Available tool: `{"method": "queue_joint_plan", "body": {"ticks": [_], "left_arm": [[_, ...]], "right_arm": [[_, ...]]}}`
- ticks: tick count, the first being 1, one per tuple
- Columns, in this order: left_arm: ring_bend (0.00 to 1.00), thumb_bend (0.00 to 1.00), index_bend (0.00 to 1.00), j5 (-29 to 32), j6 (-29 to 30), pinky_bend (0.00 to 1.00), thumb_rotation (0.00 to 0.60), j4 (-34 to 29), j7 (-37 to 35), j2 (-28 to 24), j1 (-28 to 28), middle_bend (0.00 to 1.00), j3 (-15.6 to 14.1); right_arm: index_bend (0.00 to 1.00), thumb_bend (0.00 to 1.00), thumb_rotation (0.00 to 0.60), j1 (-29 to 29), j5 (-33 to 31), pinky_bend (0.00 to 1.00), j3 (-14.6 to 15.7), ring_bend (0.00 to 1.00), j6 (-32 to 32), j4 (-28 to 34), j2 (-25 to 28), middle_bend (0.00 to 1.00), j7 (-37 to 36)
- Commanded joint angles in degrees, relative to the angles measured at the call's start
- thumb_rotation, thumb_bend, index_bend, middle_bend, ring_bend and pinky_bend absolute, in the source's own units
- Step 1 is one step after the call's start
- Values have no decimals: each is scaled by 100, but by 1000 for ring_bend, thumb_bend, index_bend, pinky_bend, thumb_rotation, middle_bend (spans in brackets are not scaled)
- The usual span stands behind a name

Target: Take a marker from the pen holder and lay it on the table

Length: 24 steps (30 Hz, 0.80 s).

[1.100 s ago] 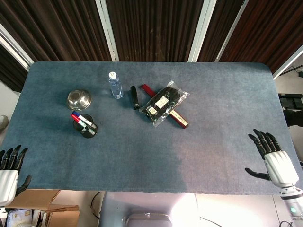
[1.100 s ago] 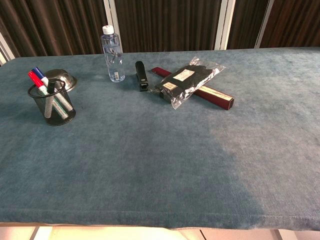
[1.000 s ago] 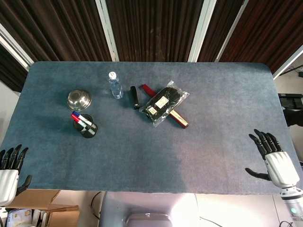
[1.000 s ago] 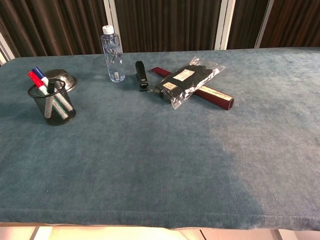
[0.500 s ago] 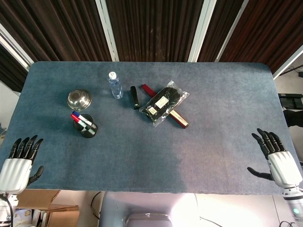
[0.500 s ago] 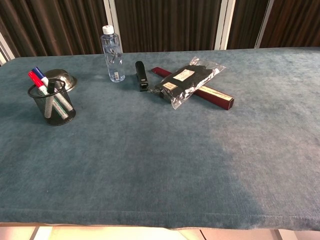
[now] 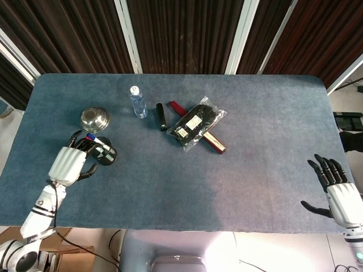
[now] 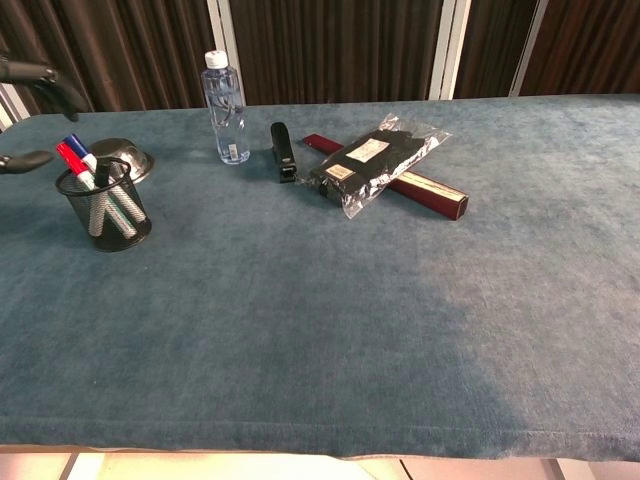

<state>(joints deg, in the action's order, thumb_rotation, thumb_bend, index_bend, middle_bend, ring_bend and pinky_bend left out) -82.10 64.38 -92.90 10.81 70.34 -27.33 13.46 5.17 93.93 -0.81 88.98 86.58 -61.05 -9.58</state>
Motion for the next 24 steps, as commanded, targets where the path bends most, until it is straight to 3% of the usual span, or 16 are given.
{"method": "queue_joint_plan", "body": {"ticks": [1, 5, 9, 16, 24], "left_arm": [[228, 351, 293, 203, -287, 100, 600, 355, 428, 402, -338, 293, 35], [205, 351, 263, 515, -387, 100, 600, 677, 1085, 791, -554, 270, 36], [211, 348, 297, 774, -350, 110, 600, 909, 1459, 1064, -657, 278, 28], [288, 346, 402, 918, -114, 140, 600, 1201, 1571, 1244, -663, 385, -4], [314, 345, 420, 1001, -28, 143, 600, 1230, 1433, 1197, -636, 428, -68]], "right_arm": [[0, 31, 600, -6, 9, 0, -3, 0, 17, -7, -2, 0, -8], [0, 31, 600, -12, 2, 0, -4, 0, 15, -26, -4, 0, -28], [0, 32, 600, -12, -16, 0, 1, 0, -18, -52, -17, 0, -42], [0, 31, 600, 4, -27, 0, -4, 0, -59, -84, -42, 0, -59], [0, 31, 600, 28, -22, 0, -11, 0, -98, -56, -40, 0, -34]]}}
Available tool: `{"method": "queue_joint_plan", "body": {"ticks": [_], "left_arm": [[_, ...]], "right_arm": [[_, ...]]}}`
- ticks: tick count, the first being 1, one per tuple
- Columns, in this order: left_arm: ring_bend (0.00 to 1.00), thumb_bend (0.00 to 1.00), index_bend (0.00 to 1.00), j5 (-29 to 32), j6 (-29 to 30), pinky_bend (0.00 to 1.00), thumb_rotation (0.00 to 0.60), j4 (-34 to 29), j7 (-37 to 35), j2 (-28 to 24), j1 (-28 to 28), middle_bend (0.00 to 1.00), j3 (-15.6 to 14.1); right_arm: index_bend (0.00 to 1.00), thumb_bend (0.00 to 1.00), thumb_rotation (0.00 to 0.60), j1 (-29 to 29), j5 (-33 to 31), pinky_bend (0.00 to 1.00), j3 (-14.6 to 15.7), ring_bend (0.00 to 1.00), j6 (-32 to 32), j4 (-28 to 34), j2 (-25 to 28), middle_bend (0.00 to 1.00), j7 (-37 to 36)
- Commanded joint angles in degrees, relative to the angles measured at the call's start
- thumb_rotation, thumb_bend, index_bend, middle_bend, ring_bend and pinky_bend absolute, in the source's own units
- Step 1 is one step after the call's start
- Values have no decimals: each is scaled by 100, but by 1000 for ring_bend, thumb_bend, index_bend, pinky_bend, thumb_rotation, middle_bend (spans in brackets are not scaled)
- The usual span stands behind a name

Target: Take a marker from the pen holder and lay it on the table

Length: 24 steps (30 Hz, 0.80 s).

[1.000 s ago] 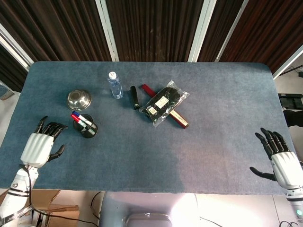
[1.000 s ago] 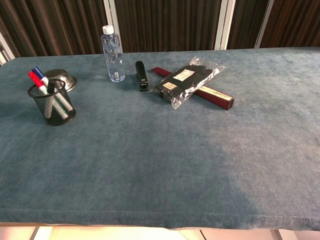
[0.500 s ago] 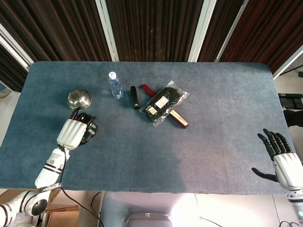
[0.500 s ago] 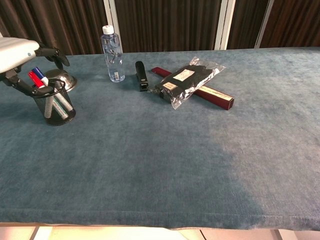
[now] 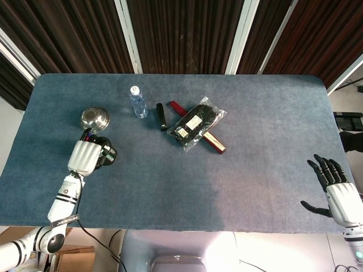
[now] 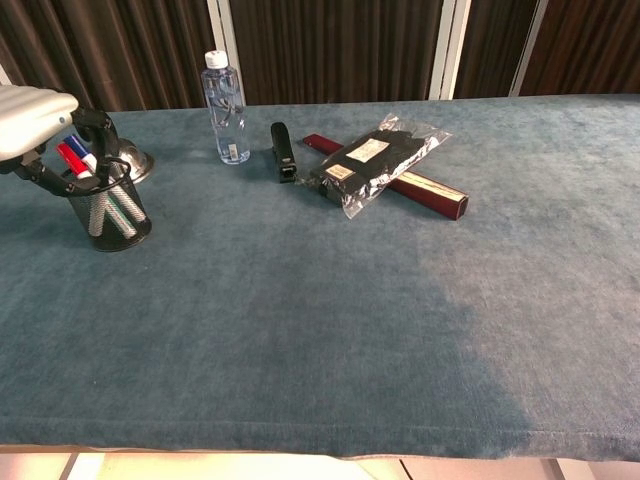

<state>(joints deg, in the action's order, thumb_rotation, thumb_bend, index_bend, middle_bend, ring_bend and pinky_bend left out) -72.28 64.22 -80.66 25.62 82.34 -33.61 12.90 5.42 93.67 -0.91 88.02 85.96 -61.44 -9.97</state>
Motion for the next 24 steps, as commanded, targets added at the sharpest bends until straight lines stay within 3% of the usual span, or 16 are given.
{"method": "queue_joint_plan", "body": {"ticks": [1, 15, 19, 24], "left_arm": [[320, 345, 422, 26, -22, 146, 600, 13, -87, 2, -16, 435, -14], [436, 404, 539, 32, -20, 199, 600, 313, -380, 159, -113, 571, -60], [507, 519, 630, -19, -24, 212, 600, 415, -479, 169, -134, 659, -91], [522, 608, 647, -149, 64, 215, 600, 319, -672, 57, -104, 684, -137]], "right_arm": [[0, 31, 600, 3, 4, 0, -2, 0, -1, 9, -3, 0, 8], [0, 31, 600, 5, -17, 0, 7, 0, -44, 19, -5, 0, 14], [0, 32, 600, 0, -13, 0, 6, 0, -30, 16, -3, 0, -2], [0, 31, 600, 1, -15, 0, 10, 0, -41, 6, -13, 0, -11]]}}
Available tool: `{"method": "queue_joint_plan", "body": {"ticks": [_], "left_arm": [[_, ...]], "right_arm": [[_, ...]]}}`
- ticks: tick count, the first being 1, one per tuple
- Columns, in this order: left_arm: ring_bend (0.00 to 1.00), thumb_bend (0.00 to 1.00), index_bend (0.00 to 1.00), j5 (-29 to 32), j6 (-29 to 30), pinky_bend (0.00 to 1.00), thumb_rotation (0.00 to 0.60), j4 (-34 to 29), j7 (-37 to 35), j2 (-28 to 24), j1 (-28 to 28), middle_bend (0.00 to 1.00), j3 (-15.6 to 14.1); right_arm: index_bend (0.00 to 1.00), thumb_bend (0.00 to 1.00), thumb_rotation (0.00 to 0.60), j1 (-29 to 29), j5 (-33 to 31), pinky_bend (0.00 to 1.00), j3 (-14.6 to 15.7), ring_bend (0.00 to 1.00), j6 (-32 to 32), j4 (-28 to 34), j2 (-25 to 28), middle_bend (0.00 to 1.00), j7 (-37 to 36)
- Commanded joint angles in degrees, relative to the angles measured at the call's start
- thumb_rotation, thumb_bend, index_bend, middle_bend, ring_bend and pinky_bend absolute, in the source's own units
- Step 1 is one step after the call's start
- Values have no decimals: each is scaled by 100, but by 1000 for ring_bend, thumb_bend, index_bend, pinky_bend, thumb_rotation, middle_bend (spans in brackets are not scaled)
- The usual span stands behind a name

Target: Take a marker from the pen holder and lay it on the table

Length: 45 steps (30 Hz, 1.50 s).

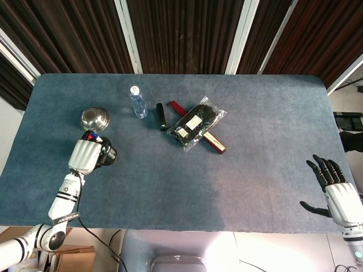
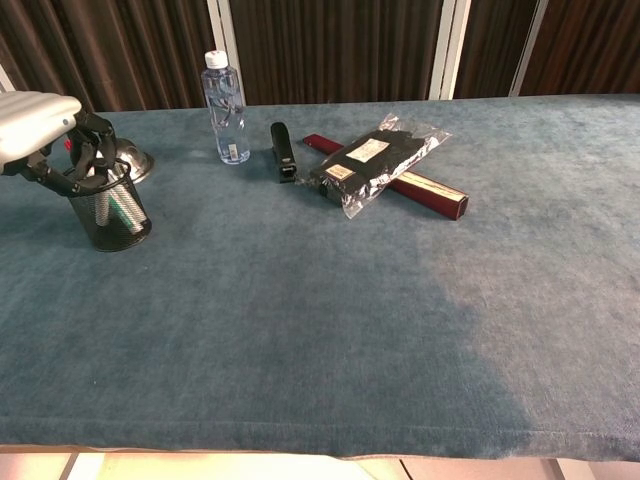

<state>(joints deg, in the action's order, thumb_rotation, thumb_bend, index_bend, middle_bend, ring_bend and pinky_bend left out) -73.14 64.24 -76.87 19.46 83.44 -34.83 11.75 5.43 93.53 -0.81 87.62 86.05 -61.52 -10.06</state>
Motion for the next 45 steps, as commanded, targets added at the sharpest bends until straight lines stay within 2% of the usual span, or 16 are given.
{"method": "queue_joint_plan", "body": {"ticks": [1, 8, 12, 15, 19, 22, 26, 31, 36, 42, 45], "left_arm": [[526, 609, 648, -83, 86, 215, 600, -103, -80, -80, 27, 689, -28], [531, 611, 643, -186, 324, 215, 600, -790, -77, -555, 180, 696, -57], [536, 612, 642, -308, 621, 214, 600, -1366, -67, -963, 352, 699, -55], [545, 610, 642, -509, 952, 213, 600, -1857, -315, -1241, 511, 706, -16], [549, 608, 646, -951, 1286, 215, 600, -2011, -676, -1166, 495, 716, 65], [549, 603, 645, -1118, 1261, 231, 600, -1757, -630, -807, 261, 717, 162], [541, 598, 638, -1018, 775, 235, 600, -1195, -512, -189, -244, 714, 293], [496, 599, 620, -771, 184, 224, 600, -68, 84, 693, -978, 684, 518], [472, 595, 616, -452, -169, 217, 600, 1059, 265, 1494, -1528, 673, 727], [442, 545, 595, 8, -412, 188, 600, 1958, 610, 2134, -1871, 650, 887], [391, 465, 515, 293, -557, 171, 600, 2076, 909, 2289, -1946, 584, 927]], "right_arm": [[0, 31, 600, 0, -2, 0, 0, 0, -3, -5, -7, 0, -2], [0, 32, 600, -9, 4, 0, -1, 0, 17, -5, -3, 0, -13], [0, 32, 600, -14, 7, 0, 2, 0, 23, -5, 3, 0, -18], [0, 32, 600, -7, 14, 0, 0, 0, 20, -12, -9, 0, -16], [0, 32, 600, 3, 23, 0, -5, 0, 16, -9, -9, 0, -11], [0, 31, 600, 17, 36, 0, -10, 0, 11, -6, -2, 0, -11], [0, 31, 600, 43, 23, 0, -18, 0, -33, -6, -2, 0, -6], [0, 31, 600, 34, 37, 0, -7, 0, -15, -10, -2, 0, -9], [0, 31, 600, -16, -5, 0, 4, 0, 22, -39, 9, 0, -39], [0, 32, 600, -68, -19, 0, 15, 0, 79, -84, 6, 0, -92], [0, 32, 600, -74, -37, 0, 12, 0, 72, -115, -2, 0, -114]]}}
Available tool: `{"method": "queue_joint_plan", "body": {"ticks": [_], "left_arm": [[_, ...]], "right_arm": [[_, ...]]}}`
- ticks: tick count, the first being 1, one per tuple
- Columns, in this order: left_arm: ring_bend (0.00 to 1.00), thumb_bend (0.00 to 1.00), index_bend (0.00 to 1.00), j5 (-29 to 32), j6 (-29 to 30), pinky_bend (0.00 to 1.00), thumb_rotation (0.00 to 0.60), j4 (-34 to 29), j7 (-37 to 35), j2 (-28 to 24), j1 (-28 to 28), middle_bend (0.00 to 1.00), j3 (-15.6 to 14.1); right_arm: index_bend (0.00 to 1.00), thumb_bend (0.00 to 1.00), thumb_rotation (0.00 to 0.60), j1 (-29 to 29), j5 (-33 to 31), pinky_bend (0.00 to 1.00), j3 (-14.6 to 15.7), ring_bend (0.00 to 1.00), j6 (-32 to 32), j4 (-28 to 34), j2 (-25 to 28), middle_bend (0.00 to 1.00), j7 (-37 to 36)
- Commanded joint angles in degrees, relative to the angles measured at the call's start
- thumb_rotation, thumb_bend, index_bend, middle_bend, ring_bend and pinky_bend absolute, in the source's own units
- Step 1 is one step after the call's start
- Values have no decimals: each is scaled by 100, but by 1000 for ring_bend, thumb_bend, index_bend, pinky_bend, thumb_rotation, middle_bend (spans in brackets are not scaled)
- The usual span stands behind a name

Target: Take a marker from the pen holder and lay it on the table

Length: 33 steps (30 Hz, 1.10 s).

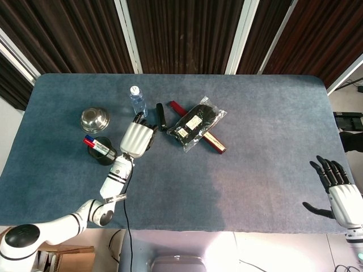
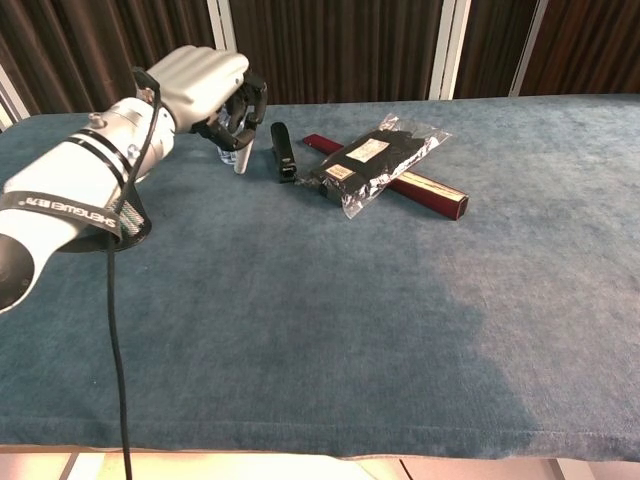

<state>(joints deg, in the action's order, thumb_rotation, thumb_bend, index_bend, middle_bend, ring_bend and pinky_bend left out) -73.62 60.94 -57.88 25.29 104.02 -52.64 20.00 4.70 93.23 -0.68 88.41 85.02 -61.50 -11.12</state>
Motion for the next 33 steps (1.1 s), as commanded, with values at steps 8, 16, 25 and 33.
{"method": "queue_joint_plan", "body": {"ticks": [8, 16, 25, 33], "left_arm": [[31, 309, 44, 1041, -454, 48, 600, -925, 751, -107, -52, 82, 204], [0, 304, 0, 1008, 292, 17, 600, -2938, 793, -1444, 731, 36, 15], [0, 305, 46, 989, 1386, 1, 600, -4326, 740, -3420, 2147, 62, -545], [19, 304, 79, 205, 2368, 0, 600, -3909, -557, -4129, 3409, 88, -1254]], "right_arm": [[0, 32, 600, -2, 0, 0, -4, 0, -6, -26, 8, 0, -20], [0, 32, 600, -20, -16, 0, 0, 0, -7, -22, 26, 0, -32], [0, 31, 600, 24, -128, 0, -21, 0, -167, -42, 94, 0, -138], [0, 31, 600, 108, -80, 0, -31, 0, -256, -89, 32, 0, -128]]}}
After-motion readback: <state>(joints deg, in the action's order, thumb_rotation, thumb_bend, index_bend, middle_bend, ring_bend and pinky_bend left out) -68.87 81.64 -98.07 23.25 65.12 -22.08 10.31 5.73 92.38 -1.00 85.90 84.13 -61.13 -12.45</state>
